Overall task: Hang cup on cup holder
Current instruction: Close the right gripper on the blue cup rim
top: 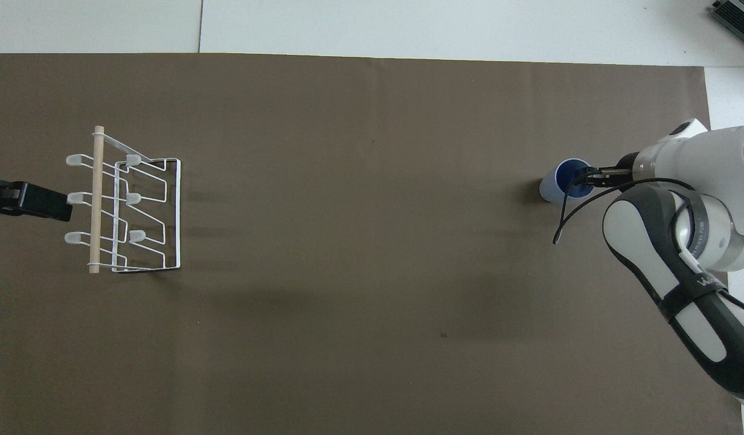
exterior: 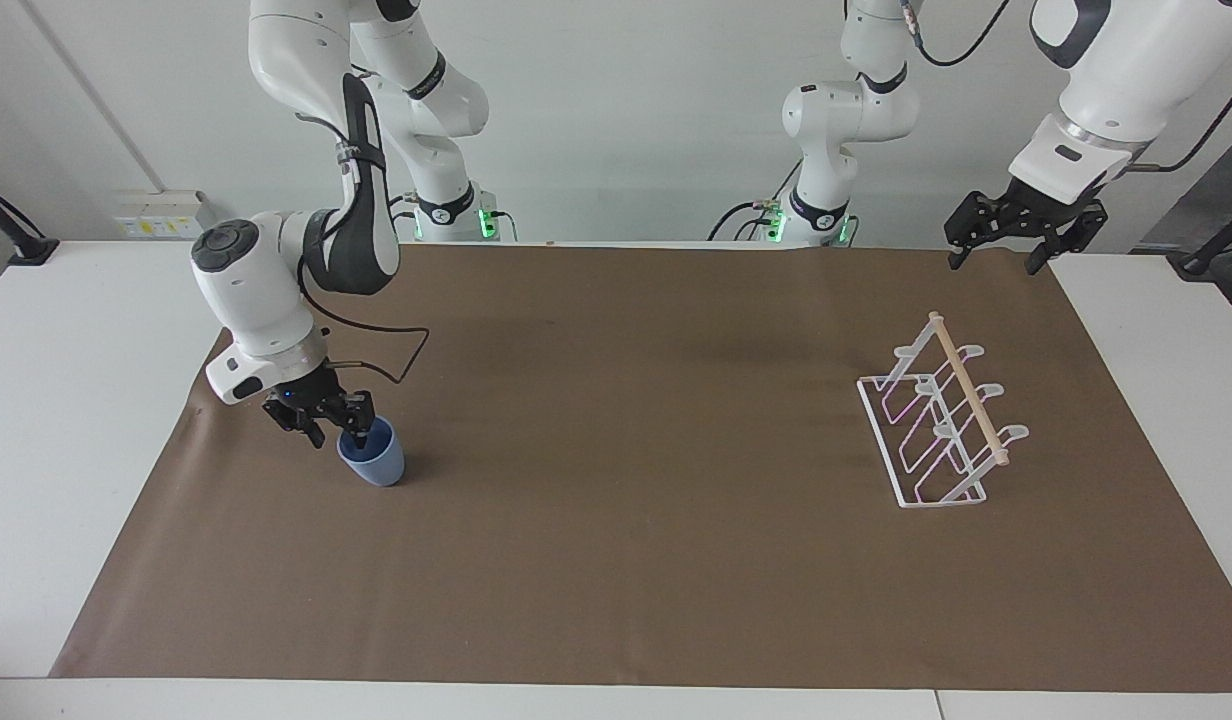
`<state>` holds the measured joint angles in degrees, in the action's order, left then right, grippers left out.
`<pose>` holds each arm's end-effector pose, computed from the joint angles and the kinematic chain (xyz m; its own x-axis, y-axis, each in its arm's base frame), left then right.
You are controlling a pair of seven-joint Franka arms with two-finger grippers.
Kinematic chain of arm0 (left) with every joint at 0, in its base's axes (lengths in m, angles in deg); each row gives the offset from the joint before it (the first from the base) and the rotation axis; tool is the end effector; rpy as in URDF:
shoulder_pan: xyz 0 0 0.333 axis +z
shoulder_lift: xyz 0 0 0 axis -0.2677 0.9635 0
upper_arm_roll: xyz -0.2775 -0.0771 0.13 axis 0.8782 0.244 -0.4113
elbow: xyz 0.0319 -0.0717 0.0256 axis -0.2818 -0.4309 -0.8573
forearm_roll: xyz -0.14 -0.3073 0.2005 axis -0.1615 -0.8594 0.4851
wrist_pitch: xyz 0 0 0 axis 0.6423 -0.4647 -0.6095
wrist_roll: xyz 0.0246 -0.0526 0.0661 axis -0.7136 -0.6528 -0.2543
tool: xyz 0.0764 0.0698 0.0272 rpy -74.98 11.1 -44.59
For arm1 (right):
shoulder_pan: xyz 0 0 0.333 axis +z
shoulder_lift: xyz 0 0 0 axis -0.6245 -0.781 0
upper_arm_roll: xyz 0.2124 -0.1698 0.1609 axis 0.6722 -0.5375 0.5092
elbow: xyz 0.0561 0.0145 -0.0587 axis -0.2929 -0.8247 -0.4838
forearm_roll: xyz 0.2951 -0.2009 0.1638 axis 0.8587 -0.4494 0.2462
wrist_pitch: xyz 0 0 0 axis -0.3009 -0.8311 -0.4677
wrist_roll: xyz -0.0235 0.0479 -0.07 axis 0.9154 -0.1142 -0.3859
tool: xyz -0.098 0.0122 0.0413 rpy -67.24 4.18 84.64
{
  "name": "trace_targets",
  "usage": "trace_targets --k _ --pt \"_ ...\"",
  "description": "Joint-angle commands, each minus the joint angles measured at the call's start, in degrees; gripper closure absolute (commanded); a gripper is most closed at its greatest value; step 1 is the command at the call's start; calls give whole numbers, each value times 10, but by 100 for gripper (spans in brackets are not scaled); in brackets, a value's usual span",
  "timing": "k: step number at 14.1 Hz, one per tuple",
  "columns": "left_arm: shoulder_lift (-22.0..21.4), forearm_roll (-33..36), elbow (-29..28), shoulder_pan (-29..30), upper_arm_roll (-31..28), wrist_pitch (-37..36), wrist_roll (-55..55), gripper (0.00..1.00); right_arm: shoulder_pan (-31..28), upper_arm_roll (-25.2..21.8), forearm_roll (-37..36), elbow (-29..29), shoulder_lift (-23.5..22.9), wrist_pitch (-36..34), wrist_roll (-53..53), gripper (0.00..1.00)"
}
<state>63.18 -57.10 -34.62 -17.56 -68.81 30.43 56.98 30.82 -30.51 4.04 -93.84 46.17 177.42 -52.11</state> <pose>0.5342 -0.0314 0.6341 0.9878 -0.1528 -0.0313 -0.1528 -0.9883 0.0002 0.6129 -0.0452 0.3693 0.9853 -0.0613 0.1592 -0.0543 -0.9974 -0.0480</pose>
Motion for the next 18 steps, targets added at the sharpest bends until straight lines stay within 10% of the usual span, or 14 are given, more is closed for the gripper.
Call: trace_targets --k 1,7,18 --pt "-15 -3 -16 3 0 2 5 0 -3 4 -1 -16 13 13 -12 63" --pt "-24 -4 -37 11 -2 7 8 0 -3 4 -1 -15 13 12 -13 99" --pt "-36 -75 -72 41 -3 49 43 0 -4 23 18 37 12 -30 -6 100"
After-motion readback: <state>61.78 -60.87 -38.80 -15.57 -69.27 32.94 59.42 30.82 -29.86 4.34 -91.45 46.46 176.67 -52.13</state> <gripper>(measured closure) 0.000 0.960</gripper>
